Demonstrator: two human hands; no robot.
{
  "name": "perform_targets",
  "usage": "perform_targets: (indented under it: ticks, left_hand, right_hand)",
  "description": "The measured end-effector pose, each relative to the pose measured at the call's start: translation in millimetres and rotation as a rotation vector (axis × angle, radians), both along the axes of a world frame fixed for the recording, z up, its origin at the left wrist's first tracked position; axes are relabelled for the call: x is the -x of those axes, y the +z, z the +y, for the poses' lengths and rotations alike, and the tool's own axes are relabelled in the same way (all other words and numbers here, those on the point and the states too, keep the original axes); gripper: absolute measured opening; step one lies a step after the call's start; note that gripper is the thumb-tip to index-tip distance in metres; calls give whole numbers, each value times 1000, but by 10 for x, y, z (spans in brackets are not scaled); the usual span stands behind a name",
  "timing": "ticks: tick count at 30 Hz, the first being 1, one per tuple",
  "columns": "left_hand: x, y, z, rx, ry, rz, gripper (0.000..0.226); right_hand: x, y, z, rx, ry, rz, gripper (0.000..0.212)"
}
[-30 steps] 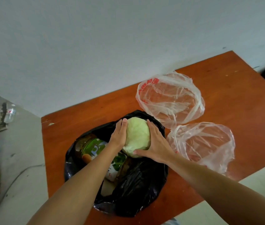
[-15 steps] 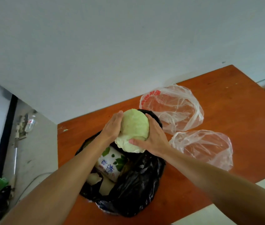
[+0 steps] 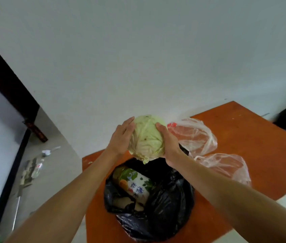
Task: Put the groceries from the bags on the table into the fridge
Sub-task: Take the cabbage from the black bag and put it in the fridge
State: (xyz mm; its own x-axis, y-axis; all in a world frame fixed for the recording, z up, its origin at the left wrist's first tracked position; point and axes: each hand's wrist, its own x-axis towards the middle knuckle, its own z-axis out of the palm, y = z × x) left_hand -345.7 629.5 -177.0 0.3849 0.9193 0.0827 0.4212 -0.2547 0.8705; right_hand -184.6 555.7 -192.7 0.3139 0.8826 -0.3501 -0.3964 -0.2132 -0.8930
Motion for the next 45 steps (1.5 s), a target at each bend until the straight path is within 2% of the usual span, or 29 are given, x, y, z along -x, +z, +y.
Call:
perform_targets:
  ticks: [2, 4, 5, 8, 15, 18, 22, 23, 26, 29, 32, 35, 37, 40, 45]
  left_hand:
    - [12, 40, -159, -1, -96, 16, 72]
    - [-26, 36, -338, -15, -159, 61, 76]
    - [-71, 36, -451, -41, -183, 74, 81]
    - [-294, 27, -751, -130, -231, 37, 84]
    - [-1259, 90, -1405, -321, -418, -39, 72]
    - [-1762, 182, -1846, -388, -523, -87, 70]
    - [-2492, 225, -2524, -306, -650, -143, 65]
    - [-2686, 220, -2744, -283, -685, -140, 67]
    - [-3265, 170, -3451, -201, -772, -108, 69]
    - [-3863, 152, -4214, -177, -900, -86, 66]
    - [-4343, 188, -4853, -247, -1053, -74, 64]
    - [-4749, 182, -5375, -374, -1164, -76, 62]
    - [-5051, 124, -5644, -374, -1188, -94, 56]
    - [-5576, -6, -5956, -376, -1237, -85, 58]
    - [-6593, -195, -6401, -464, -1375, -63, 63]
  right_hand:
    - [-13, 43, -163, 21, -46, -17, 41]
    - [-52, 68, -319, -6, -107, -72, 43]
    - [-83, 97, -428, -31, -145, -119, 51]
    - [-254, 140, -864, -42, -178, -371, 104]
    - [-904, 142, -2197, -169, -222, -876, 95]
    - [-1249, 161, -2813, -119, -258, -929, 101]
    - [-1741, 277, -3725, -38, -241, -741, 122]
    - [-1880, 299, -3966, 4, -236, -747, 129]
    - [-2276, 304, -4682, 180, -354, -935, 139]
    - [-2667, 235, -5455, 259, -512, -1102, 137]
    - [-3016, 184, -6145, 299, -602, -1248, 130]
    - [-3437, 143, -6687, 392, -585, -1462, 128]
    - [-3752, 126, -6969, 464, -563, -1567, 128]
    - [-4196, 66, -7324, 538, -558, -1636, 128]
    - [-4973, -159, -7841, 643, -622, -1633, 128]
